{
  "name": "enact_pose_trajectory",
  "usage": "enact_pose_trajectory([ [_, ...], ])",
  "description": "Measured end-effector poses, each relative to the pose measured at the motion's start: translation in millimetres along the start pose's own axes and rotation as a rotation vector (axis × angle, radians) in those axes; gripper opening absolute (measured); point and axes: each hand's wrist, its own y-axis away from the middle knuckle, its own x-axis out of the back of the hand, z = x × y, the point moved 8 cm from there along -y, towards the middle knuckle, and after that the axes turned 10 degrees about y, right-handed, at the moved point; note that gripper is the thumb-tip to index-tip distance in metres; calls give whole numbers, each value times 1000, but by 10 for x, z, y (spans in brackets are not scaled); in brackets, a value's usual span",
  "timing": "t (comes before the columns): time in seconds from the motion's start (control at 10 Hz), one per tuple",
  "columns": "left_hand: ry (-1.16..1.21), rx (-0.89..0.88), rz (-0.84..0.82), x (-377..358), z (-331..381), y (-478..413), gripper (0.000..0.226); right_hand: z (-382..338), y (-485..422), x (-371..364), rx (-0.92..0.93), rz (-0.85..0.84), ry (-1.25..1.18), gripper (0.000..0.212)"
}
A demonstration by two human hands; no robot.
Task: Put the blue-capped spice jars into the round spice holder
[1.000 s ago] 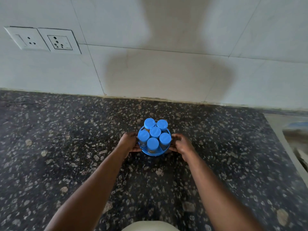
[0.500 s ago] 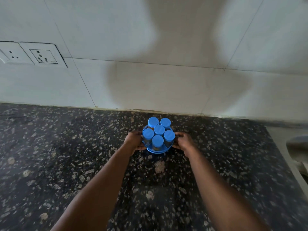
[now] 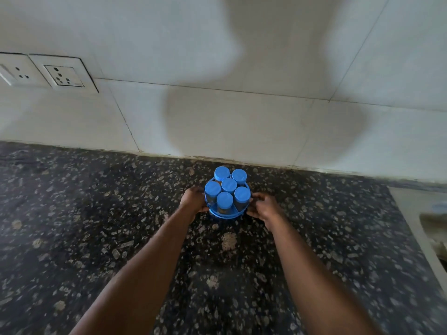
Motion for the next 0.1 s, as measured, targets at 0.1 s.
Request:
enact_pose_trajectory([
  [0.1, -50, -31, 30, 87, 4, 50, 48, 17, 77, 33, 14, 21, 28, 26],
])
